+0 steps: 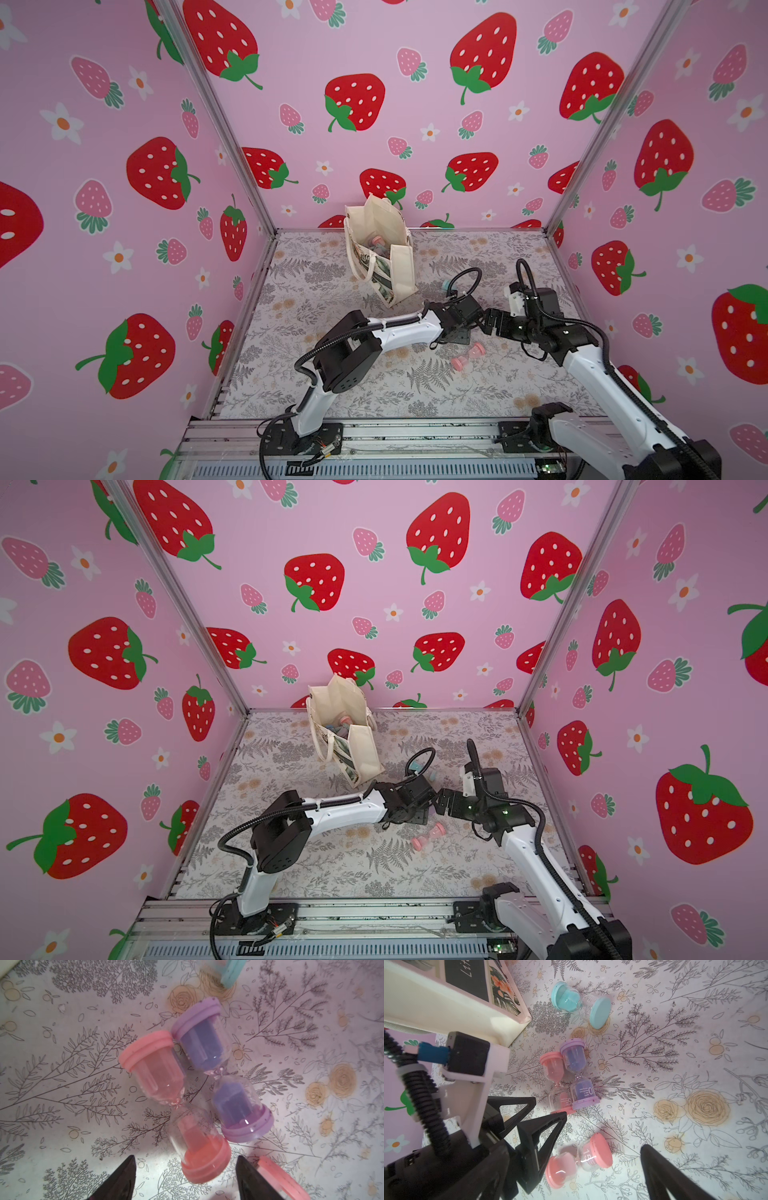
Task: Put the hourglass into the canvas bag
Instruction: Pick up the hourglass from the center of the board.
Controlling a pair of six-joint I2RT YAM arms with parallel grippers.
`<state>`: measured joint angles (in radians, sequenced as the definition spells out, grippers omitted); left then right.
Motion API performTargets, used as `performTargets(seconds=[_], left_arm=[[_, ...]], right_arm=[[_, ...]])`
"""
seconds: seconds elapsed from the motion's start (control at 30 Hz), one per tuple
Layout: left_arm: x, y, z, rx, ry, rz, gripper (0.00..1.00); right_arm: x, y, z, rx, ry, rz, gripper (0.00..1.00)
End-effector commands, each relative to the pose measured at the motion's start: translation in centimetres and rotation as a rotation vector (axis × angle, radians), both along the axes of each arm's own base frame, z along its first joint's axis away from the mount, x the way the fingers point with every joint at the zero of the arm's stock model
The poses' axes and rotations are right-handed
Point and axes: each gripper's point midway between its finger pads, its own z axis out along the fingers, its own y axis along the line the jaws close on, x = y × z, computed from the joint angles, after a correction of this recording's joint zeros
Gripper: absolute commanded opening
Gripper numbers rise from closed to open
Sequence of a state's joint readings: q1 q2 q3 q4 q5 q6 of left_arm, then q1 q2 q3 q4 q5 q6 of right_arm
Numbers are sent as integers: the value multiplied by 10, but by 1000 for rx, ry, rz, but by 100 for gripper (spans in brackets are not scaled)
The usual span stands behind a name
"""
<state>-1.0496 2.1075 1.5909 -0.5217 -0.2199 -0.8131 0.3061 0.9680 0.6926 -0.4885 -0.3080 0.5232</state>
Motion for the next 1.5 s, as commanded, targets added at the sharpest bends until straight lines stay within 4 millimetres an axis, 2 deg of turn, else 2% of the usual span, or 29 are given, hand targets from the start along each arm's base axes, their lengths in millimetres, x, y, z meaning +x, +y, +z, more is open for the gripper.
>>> performTargets(seconds=[0.0,0.23,0.4,0.9,1.47], left_arm=[[4,1,-1,44,-25,16,76],[4,12,-15,103,-21,48,73],[3,19,-20,123,-23,60,65],[0,13,-42,115,24,75,58],[6,23,-25,78,-18,116,41]], right_arm=[[1,1,-3,23,7,-6,99],[3,3,-4,48,11,-7,99],[4,4,-6,59,18,-3,99],[5,3,-12,60,27,-7,99],[5,6,-5,81,3,12,99]])
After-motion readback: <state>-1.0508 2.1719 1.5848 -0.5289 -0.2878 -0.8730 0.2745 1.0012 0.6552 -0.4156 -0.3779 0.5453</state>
